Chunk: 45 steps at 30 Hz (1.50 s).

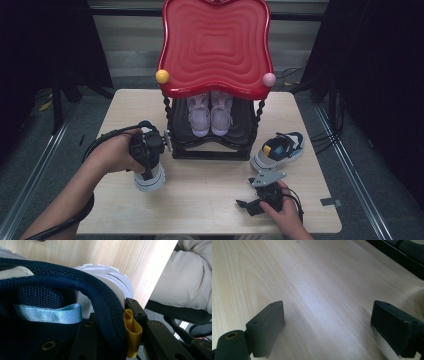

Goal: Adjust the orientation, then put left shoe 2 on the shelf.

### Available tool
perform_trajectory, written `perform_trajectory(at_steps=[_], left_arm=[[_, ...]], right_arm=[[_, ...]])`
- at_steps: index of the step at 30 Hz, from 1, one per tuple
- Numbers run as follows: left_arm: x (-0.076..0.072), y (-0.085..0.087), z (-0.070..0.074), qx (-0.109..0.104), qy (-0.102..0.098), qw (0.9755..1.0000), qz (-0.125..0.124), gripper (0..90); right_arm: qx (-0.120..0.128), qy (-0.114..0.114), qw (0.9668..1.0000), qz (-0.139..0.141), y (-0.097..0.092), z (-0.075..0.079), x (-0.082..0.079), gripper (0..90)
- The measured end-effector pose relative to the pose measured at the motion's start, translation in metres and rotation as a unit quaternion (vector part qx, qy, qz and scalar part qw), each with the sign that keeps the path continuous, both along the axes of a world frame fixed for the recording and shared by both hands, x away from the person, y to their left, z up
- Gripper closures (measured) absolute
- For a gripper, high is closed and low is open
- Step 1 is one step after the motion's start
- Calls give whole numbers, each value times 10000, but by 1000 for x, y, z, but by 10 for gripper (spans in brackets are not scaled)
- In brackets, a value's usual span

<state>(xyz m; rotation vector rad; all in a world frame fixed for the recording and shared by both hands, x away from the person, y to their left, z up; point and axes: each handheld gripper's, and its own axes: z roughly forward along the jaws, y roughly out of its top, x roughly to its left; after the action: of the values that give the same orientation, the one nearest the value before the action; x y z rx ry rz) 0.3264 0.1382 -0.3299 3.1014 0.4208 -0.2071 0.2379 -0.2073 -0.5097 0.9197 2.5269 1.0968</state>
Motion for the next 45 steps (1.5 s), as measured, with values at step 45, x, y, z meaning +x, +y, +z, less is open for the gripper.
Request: perform_trajectory(at_steps=[45], left_arm=[[6,4,112,-217,-216,9994,155,727]], right_arm=[[-12,8,10000,3,0,0,0,112]])
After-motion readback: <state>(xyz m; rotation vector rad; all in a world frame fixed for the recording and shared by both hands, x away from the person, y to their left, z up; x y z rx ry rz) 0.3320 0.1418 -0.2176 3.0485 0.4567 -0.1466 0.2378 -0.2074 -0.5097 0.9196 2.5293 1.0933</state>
